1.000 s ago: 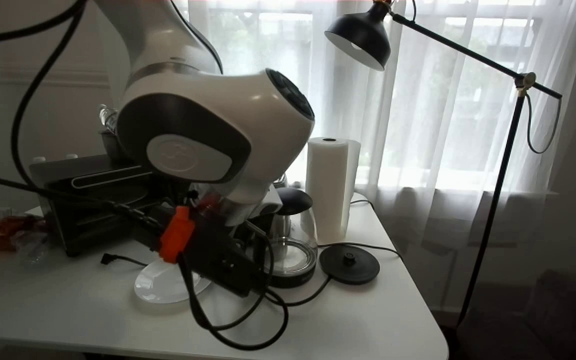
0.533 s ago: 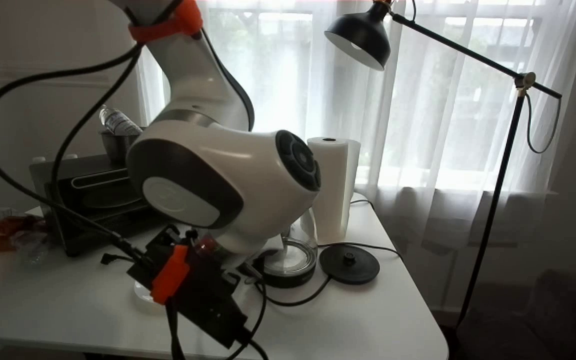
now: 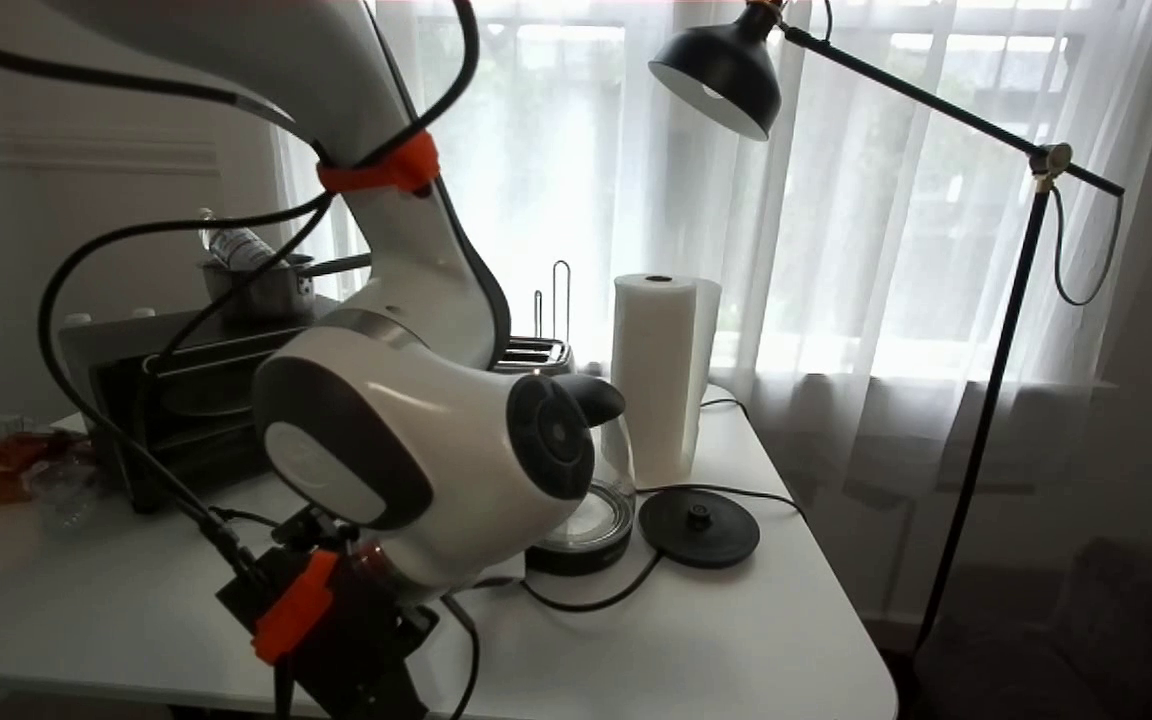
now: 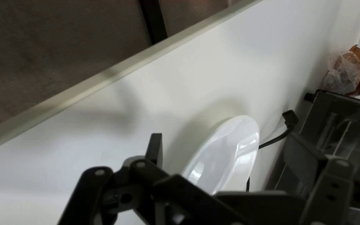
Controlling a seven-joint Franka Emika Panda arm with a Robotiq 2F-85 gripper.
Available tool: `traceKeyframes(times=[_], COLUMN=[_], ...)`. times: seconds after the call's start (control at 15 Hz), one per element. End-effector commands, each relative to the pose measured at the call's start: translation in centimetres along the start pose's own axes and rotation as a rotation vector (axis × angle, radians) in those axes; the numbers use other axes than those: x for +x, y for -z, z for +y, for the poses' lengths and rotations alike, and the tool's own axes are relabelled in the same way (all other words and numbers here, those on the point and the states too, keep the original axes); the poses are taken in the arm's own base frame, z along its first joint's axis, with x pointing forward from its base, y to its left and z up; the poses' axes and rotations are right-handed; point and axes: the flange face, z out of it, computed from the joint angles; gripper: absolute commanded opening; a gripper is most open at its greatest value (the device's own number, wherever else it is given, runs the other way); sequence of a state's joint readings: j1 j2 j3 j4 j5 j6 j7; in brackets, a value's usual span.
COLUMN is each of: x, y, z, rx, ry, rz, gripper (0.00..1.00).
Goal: Put the plate on top of the toaster
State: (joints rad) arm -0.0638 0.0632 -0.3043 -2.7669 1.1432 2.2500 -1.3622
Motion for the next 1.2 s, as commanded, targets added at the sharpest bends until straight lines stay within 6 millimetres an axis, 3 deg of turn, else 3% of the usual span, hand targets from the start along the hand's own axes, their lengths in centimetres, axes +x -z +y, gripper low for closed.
traceKeyframes(times=[0.0, 0.4, 0.87, 1.13], x=[-0.2, -0.2, 1.2, 2.5], y=[-0.7, -0.9, -1.1, -1.8], z=[1.4, 3.6, 4.3, 3.7], rx=[0.045, 0.11, 0.142, 0.156], ry=[-0.008, -0.065, -0.18, -0.198], rz=[0.048, 0.109, 0.185, 0.209], gripper=[1.0, 1.0, 1.0, 1.0])
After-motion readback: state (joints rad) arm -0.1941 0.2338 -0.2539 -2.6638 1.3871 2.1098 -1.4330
